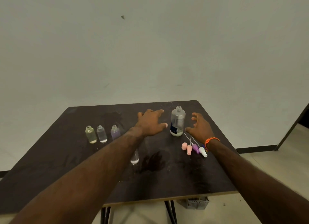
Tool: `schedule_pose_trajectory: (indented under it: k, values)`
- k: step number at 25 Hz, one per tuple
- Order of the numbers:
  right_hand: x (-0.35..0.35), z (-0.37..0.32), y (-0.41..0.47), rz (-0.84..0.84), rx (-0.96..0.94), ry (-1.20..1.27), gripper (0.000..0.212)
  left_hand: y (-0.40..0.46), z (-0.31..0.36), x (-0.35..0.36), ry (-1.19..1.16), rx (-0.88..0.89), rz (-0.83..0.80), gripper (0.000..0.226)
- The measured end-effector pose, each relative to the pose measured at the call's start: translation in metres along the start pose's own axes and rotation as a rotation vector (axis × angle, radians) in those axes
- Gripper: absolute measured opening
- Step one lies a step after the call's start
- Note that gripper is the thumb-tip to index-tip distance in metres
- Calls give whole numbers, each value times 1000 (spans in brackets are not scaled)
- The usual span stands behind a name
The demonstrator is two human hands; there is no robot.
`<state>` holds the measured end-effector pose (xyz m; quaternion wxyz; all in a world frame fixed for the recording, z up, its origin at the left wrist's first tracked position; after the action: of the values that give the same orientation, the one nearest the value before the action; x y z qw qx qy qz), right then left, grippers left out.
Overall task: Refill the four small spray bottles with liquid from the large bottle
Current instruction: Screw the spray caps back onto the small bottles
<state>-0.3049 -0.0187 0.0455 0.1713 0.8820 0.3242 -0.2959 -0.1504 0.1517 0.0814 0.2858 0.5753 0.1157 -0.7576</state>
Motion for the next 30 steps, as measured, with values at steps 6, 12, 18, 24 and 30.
schedule_pose_trajectory:
  k: [6,12,18,24,30]
  values:
    - [13,-2,-60,30,-140,-405,44,-86,-55,-16,-111,-57,109,79]
    - [41,-6,-94,-15,-261,-595,35,-142,-91,18,-209,-164,63,95]
    - [33,-4,-77,-9,-138,-776,40,-145,-89,43,-286,-197,224,50]
    - [43,-7,-58,-82,-106,-914,28,-147,-98,52,-385,-240,256,46]
    - [51,-22,-57,16,-185,-824,22,-149,-98,55,-417,-261,269,40]
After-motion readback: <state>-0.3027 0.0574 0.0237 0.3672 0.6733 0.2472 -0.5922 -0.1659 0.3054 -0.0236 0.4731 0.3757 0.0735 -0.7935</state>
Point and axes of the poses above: each hand's wrist, its own y-axis towards the middle knuckle, its own x-axis out of the palm, z = x × y, the point moved 3 cm from there along y, towards the middle knuckle
